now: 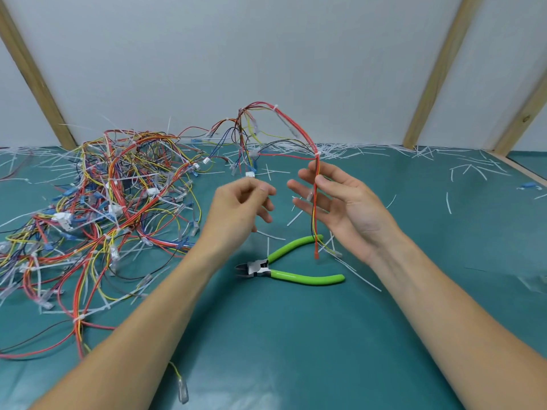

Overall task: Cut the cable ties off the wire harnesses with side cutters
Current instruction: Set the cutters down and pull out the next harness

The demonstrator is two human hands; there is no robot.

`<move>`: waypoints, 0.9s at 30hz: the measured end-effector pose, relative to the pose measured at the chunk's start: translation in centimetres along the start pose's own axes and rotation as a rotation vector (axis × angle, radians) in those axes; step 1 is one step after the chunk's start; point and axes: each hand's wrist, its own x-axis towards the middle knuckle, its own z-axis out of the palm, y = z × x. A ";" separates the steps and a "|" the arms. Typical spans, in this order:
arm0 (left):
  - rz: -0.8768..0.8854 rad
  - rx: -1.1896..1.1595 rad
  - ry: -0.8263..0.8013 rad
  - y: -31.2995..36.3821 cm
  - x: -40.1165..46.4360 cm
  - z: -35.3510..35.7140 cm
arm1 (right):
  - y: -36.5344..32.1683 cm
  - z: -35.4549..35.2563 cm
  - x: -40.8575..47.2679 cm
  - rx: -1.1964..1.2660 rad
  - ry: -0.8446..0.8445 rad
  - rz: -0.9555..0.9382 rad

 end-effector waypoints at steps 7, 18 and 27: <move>0.065 0.062 -0.469 0.1 -1.3 1.5 | -0.2 -0.2 0.3 0.203 -0.025 0.006; -0.097 -0.293 -0.455 0.3 -0.4 0.3 | -0.7 -0.8 0.4 0.290 0.166 0.005; -0.048 -0.264 -0.518 -0.5 -0.2 0.0 | -0.5 -0.7 0.5 0.215 0.248 0.027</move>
